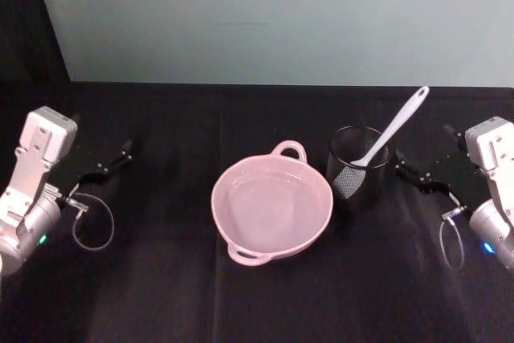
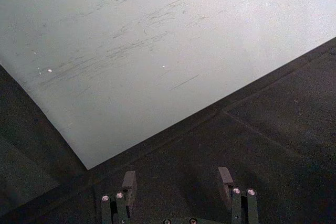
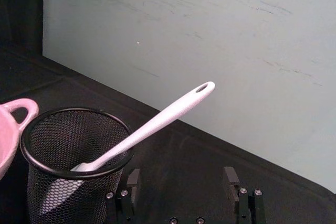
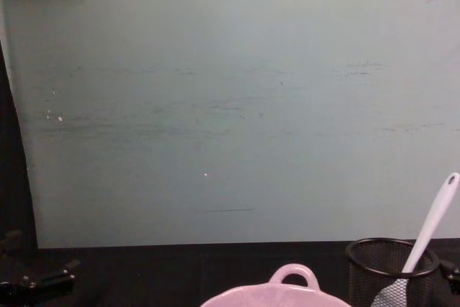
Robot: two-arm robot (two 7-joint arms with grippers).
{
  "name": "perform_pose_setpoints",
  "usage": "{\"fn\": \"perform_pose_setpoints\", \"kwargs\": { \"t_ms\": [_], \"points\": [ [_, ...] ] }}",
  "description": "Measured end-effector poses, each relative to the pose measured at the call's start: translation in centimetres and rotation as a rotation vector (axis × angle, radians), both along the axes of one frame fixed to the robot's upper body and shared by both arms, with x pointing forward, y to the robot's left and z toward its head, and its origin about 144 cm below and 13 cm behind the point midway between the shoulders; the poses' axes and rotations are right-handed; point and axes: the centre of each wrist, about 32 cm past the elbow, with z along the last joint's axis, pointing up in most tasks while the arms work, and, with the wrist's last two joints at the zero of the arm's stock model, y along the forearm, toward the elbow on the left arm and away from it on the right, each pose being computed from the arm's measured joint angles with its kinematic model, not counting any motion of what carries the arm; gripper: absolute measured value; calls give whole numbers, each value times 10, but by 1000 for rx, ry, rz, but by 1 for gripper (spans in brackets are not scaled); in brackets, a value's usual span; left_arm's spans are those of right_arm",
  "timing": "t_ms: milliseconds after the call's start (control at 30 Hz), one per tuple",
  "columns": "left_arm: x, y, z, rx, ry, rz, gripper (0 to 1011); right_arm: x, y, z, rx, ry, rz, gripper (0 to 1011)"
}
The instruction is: Use the one hand to pick up the spoon and stir the clear water in the bowl.
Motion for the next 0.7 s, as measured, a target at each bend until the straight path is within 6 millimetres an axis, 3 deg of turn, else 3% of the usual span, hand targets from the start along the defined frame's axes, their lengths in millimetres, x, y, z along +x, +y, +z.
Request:
{"fn": "perform_pose_setpoints", "kwargs": {
  "t_ms": [700],
  "points": [
    [0, 0, 0, 0, 0, 0, 1011, 0, 0, 0, -1, 0, -1, 1003]
  ]
}}
